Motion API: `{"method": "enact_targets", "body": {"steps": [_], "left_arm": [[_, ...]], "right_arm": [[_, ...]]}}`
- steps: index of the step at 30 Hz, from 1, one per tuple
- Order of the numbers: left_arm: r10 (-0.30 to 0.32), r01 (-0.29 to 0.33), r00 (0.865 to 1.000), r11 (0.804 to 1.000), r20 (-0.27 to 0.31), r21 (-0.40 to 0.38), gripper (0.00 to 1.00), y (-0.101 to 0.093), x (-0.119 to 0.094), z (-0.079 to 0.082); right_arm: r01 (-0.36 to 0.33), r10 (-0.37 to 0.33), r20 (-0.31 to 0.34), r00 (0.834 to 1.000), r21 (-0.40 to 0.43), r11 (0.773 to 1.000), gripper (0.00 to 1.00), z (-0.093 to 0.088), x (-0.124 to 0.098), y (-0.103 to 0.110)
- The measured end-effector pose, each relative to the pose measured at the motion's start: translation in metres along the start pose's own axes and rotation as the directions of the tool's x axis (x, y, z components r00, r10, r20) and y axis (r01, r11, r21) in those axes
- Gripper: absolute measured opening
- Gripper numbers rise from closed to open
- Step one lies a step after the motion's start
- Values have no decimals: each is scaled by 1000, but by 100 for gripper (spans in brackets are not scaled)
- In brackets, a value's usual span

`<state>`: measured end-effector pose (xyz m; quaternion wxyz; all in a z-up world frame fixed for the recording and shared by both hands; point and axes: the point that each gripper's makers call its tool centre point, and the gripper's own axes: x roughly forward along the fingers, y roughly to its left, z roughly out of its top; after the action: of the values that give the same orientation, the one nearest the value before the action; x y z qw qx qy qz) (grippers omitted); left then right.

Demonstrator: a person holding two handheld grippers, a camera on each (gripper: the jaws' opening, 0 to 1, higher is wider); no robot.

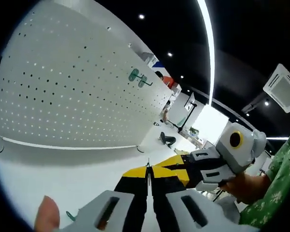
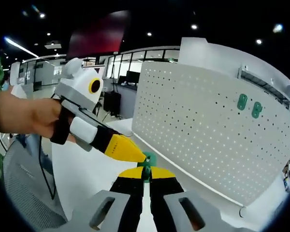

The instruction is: Insert the hook assembly into the mounting plate slot until the hook locks in place.

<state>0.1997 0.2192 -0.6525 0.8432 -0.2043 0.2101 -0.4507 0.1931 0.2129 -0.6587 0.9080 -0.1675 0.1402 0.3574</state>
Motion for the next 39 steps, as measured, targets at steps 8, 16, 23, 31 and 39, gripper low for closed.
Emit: {"method": "enact_targets", "body": {"steps": [8,16,23,31,39], "left_arm": [[11,-11,1000,1000,1,19,1,-2,0,1],[20,-19,1000,998,-6,66,2,-3,1,3],[12,-12,1000,993,1,119,2,-6,1,5],[14,-15,1000,988,8,153,18,-6,-1,8],[4,-8,1000,972,16,235,25,-8,-8,12]], "right_arm": [[3,-3,6,1000,9,1000,2,0,0,-1],[7,-7,16,1000,26,1000,1,2,-2,-3],[17,-18,26,999,45,999,1,3,-3,-5],[20,-22,28,999,65,998,1,3,-5,-7],[41,-45,36,998,98,994,1,2,-7,-14]]}}
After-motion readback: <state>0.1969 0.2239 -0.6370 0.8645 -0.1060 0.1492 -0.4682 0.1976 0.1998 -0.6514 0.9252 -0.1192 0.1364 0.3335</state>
